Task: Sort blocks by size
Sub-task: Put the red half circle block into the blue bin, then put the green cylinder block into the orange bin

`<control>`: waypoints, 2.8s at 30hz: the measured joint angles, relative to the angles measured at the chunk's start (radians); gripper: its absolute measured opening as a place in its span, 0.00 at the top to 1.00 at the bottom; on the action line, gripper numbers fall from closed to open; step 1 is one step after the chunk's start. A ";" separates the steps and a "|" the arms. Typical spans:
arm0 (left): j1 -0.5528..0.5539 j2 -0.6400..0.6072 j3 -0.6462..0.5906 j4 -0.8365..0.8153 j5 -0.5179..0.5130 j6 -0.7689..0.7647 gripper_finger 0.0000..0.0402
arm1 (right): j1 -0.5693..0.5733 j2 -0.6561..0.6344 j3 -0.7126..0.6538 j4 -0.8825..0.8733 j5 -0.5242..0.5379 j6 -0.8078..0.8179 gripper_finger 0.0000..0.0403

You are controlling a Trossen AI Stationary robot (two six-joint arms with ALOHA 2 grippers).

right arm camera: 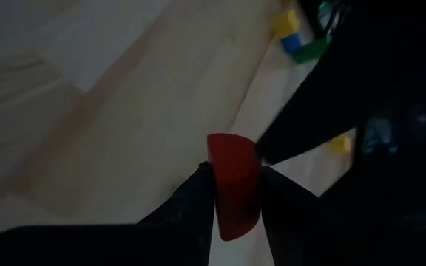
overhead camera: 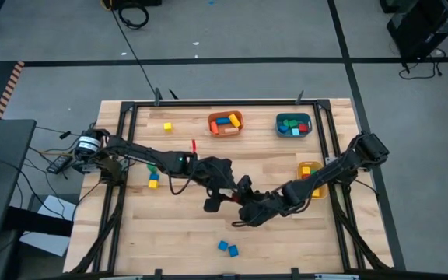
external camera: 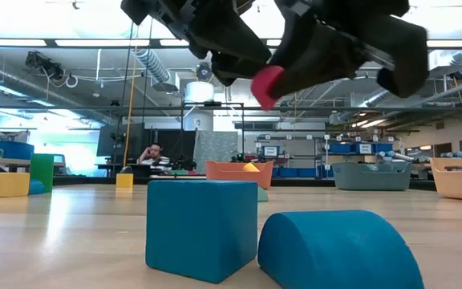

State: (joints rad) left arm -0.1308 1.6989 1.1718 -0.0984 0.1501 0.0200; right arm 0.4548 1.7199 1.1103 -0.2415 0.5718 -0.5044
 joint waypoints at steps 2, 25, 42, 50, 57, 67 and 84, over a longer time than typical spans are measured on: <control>0.000 0.000 0.000 -0.002 -0.007 0.001 0.45 | 0.005 0.000 0.000 -0.037 0.009 0.062 0.74; 0.021 -0.005 -0.302 0.424 -0.124 -0.085 0.46 | 0.049 -0.269 -0.198 -0.586 0.326 1.340 0.75; 0.078 -0.219 -0.588 0.718 -0.126 -0.215 0.46 | -0.727 -0.766 -0.439 -0.416 0.056 1.261 0.74; 0.077 -0.213 -0.588 0.668 -0.137 -0.211 0.46 | -1.050 -0.646 -0.439 -0.338 -0.258 1.138 0.75; 0.077 -0.213 -0.588 0.648 -0.206 -0.209 0.46 | -1.142 -0.477 -0.439 -0.271 -0.331 1.087 0.71; 0.076 -0.213 -0.588 0.645 -0.204 -0.220 0.46 | -1.171 -0.396 -0.439 -0.166 -0.326 1.050 0.60; 0.049 -0.272 -0.586 0.490 -0.311 -0.253 0.46 | -1.066 -0.706 -0.439 -0.239 -0.571 1.010 0.49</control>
State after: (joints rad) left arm -0.0814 1.4266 0.5854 0.3920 -0.1604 -0.2333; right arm -0.6111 1.0140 0.6712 -0.4809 0.0005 0.5054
